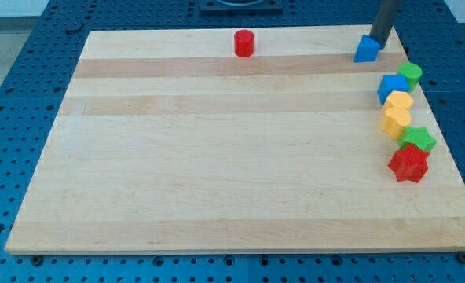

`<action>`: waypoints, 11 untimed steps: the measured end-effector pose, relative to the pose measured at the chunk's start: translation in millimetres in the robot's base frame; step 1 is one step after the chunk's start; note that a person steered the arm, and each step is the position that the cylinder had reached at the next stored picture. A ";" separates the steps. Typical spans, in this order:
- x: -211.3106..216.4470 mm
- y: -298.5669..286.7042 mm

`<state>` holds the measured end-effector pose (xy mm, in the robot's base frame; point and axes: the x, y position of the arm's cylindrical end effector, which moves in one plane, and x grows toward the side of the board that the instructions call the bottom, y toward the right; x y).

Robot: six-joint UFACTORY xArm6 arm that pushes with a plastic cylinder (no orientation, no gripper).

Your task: Move the blue triangle closer to the red circle

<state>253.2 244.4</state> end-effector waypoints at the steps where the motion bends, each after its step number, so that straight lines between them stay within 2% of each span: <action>1: 4.3 0.0; 3: 33.0 34.2; 5: 26.7 -17.5; 7: 13.4 -39.9; 10: 11.9 -153.2; 11: 22.9 -166.1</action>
